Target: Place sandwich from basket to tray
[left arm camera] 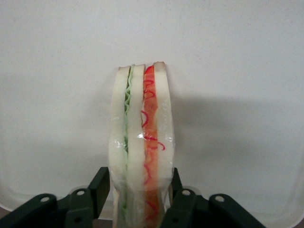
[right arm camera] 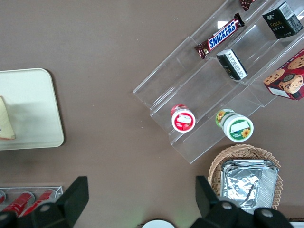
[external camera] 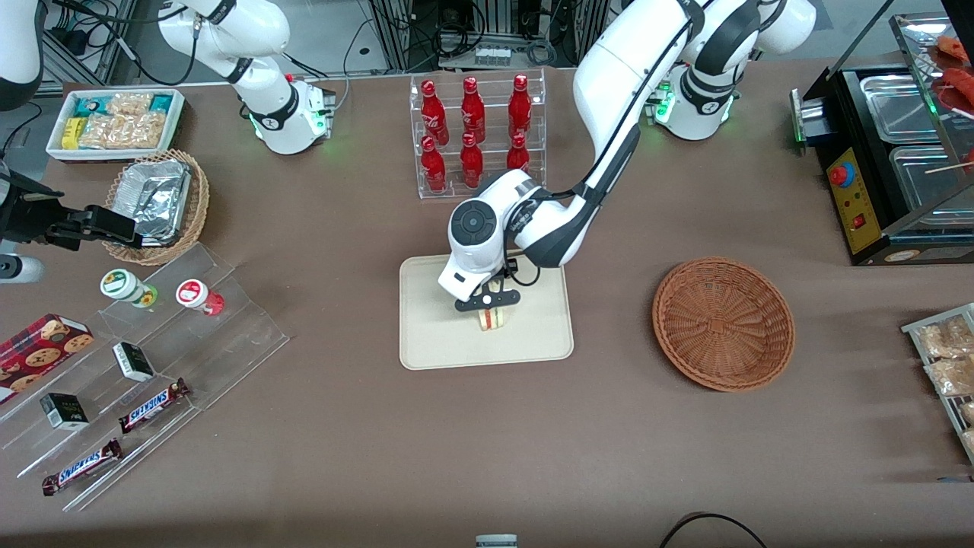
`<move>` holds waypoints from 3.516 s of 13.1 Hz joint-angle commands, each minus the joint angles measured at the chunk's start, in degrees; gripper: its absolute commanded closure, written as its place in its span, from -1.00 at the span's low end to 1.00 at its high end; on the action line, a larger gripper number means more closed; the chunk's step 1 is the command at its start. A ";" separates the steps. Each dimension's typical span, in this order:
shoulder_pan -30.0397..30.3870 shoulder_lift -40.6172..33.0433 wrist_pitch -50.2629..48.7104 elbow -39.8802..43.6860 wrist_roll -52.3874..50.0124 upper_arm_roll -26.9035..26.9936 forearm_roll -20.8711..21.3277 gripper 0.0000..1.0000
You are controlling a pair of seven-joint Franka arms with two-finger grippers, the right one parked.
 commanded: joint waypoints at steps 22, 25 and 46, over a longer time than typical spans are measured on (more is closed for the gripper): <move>36.35 -25.48 -36.18 0.32 55.21 0.46 0.66 -1.00; 39.45 -31.97 -35.66 -6.08 55.50 0.55 1.02 -1.00; 44.29 -46.86 -38.21 -13.94 55.76 3.27 2.78 -1.00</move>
